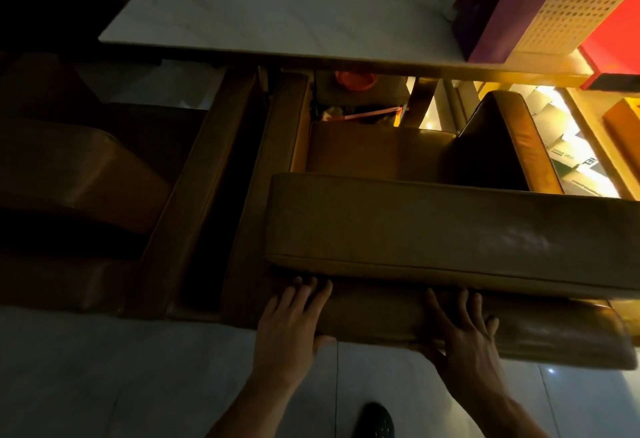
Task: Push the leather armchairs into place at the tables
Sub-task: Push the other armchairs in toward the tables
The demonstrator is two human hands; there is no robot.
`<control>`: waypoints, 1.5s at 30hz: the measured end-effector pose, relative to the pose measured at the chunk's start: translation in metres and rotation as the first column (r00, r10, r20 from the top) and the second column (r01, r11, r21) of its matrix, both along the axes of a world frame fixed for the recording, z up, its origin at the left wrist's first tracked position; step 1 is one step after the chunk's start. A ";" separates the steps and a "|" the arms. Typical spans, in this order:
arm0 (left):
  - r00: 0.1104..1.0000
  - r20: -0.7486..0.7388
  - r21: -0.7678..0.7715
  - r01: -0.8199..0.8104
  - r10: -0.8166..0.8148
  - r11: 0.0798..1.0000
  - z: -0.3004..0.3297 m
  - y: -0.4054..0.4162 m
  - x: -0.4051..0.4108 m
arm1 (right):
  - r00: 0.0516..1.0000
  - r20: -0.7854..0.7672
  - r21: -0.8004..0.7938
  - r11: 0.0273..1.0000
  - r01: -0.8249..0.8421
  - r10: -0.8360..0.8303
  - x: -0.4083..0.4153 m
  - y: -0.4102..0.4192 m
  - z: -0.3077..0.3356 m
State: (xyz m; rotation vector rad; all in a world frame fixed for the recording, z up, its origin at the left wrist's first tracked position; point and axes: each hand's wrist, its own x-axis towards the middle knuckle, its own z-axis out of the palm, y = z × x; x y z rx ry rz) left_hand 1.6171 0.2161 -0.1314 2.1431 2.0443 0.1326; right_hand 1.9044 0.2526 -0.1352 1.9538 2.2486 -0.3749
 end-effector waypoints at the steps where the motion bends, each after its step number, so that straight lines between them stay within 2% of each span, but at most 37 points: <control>1: 1.000 -0.009 -0.002 0.008 -0.008 1.000 0.000 0.001 0.001 | 1.000 -0.003 0.001 1.000 0.004 -0.004 0.000 0.001 0.000; 7: 0.999 -0.029 0.001 -0.032 0.032 0.999 0.006 0.007 0.007 | 0.999 -0.028 0.022 1.000 0.021 -0.020 -0.005 0.003 0.005; 33: 0.984 0.135 -0.036 -0.114 0.118 0.993 0.004 0.001 0.015 | 0.998 0.064 0.062 0.998 0.008 -0.012 -0.007 0.001 -0.003; 45: 0.978 0.146 -0.068 -0.144 0.152 0.987 0.011 0.004 0.018 | 0.996 0.091 -0.008 1.000 0.009 -0.009 -0.009 0.002 0.007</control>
